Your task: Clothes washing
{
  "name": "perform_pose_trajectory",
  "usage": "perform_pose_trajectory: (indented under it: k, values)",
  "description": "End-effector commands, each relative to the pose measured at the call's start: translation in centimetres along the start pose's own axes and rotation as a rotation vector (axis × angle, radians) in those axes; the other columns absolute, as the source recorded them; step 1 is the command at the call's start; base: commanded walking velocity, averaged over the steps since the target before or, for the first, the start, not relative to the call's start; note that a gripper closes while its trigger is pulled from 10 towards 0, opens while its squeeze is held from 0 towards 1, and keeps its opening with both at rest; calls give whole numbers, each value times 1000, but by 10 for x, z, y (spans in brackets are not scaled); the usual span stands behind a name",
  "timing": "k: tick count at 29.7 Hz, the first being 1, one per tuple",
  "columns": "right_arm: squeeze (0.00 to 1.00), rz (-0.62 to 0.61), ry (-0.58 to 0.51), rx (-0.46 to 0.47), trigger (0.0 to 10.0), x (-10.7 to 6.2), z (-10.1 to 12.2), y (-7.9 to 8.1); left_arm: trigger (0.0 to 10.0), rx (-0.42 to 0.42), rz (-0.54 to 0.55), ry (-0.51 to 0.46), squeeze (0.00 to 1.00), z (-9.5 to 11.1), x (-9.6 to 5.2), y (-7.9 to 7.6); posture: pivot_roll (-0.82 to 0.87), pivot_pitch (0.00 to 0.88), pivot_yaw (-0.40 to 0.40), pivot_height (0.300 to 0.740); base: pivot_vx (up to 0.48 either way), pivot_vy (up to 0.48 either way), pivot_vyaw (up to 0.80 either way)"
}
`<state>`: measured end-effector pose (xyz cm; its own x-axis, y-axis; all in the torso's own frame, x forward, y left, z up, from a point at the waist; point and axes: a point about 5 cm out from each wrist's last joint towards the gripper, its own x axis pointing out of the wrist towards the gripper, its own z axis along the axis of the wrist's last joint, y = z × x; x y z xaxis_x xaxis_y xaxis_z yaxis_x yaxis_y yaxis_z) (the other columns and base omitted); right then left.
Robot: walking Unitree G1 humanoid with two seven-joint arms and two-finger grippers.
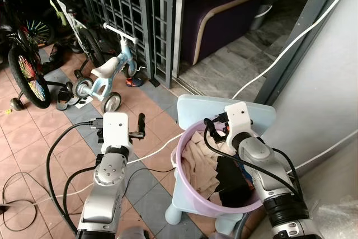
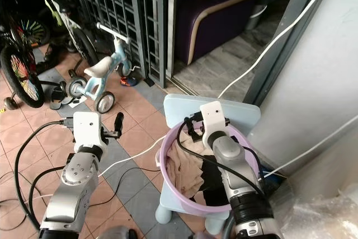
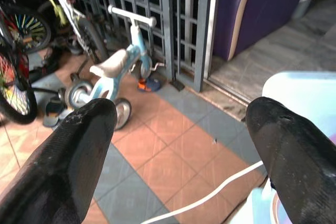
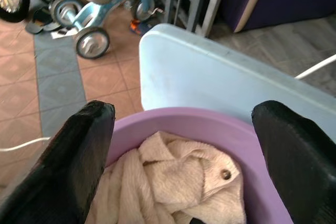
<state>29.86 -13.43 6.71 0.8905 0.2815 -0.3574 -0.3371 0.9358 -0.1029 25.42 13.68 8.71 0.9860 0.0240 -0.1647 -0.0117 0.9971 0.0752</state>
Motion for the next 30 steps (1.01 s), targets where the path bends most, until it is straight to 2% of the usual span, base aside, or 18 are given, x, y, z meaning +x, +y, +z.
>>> perform_pose_trajectory:
  k: [1,2,5,10,12,13,15,18,27,30]
  values:
    - [0,29,53,-4,10000,-1,-11,3,10000,27,5,68,0,-12,-10,5,46,56,-41,740,0,0,0]
    - [0,41,71,-4,10000,-2,-14,4,10000,31,1,99,0,-18,-17,10,58,74,-45,740,0,0,0]
    - [0,37,102,2,10000,2,-19,4,10000,21,39,113,0,-18,-21,19,67,94,-49,740,0,0,0]
    - [0,60,151,44,10000,1,-25,14,10000,16,60,128,0,-16,-31,20,83,147,-56,740,0,0,0]
    - [0,89,174,42,10000,-1,-31,24,10000,27,51,152,0,-17,-46,19,98,199,-57,740,0,0,0]
    - [0,89,174,42,10000,-1,-31,24,10000,27,51,152,0,-17,-46,19,98,199,-57,740,0,0,0]
    - [0,99,195,49,10000,-2,-37,30,10000,38,43,170,0,-16,-63,19,114,245,-57,740,0,0,0]
    - [0,97,201,64,10000,1,-39,33,10000,52,62,181,0,-15,-71,24,127,277,-58,740,0,0,0]
    - [0,85,192,49,10000,11,-41,37,10000,102,195,194,0,-7,-107,50,198,356,-85,740,0,0,0]
    - [0,76,177,40,10000,16,-38,37,10000,121,213,215,0,-10,-112,58,207,365,-90,740,0,0,0]
